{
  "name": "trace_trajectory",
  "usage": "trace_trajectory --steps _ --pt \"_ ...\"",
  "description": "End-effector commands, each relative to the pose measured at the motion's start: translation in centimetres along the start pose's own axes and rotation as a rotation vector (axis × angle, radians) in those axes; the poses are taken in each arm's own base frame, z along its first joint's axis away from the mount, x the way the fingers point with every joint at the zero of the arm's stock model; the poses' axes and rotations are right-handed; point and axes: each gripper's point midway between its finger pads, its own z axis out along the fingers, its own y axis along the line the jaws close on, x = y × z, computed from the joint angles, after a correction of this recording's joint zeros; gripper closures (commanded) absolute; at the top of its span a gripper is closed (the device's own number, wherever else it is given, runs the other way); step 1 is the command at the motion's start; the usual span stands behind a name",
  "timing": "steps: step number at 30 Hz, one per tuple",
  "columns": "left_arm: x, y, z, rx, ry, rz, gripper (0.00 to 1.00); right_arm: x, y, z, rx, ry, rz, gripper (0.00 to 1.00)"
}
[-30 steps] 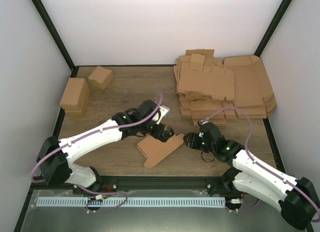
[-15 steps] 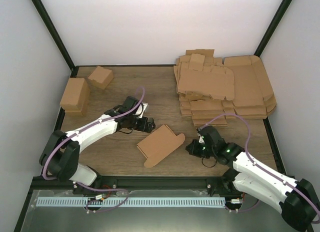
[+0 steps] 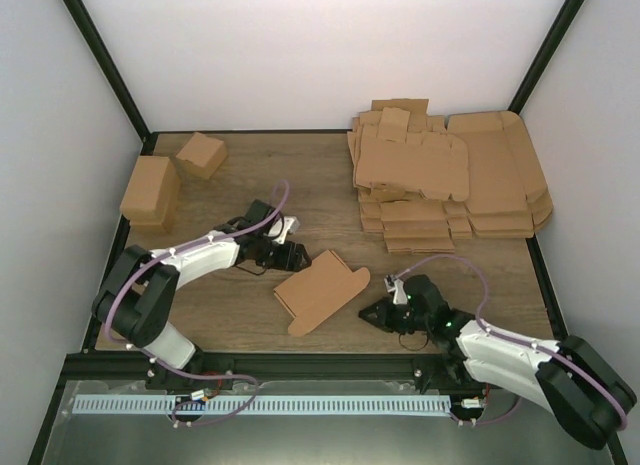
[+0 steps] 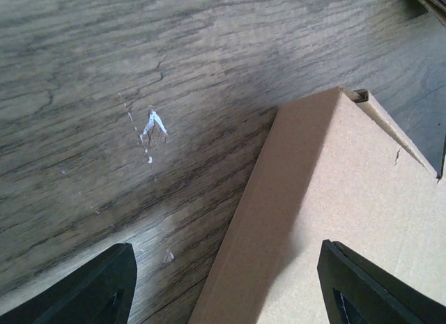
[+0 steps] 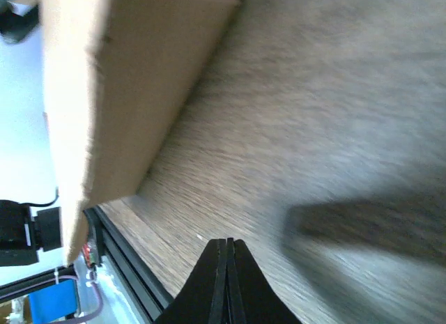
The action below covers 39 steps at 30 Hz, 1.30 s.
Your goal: Fold the paper box
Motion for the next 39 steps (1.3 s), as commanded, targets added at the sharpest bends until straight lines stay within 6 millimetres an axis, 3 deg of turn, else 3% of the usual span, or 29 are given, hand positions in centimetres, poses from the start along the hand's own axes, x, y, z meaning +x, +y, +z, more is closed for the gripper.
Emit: trace_trajectory --steps 1,7,18,27,34,39 --pt "0.3 -0.8 0.7 0.094 0.008 -0.005 0.27 -2.7 5.3 0.1 -0.160 -0.070 -0.104 0.99" --pt "1.4 -1.7 1.1 0.180 0.041 -0.009 0.40 -2.8 5.8 1.4 -0.196 -0.037 -0.102 0.99" --pt "3.3 -2.7 1.9 0.300 0.088 -0.044 0.48 -5.3 8.9 3.0 -0.233 -0.051 -0.167 0.99" --pt "4.1 -2.8 2.1 0.320 0.107 -0.055 0.50 -6.0 8.5 3.8 -0.190 -0.054 -0.181 0.99" --pt "3.5 -2.1 2.1 0.266 0.083 -0.054 0.50 -6.0 8.2 2.2 -0.132 -0.092 -0.241 0.99" --pt "3.2 -2.1 2.0 0.255 0.082 -0.045 0.50 -5.2 6.3 1.3 -0.065 -0.094 -0.227 0.99"
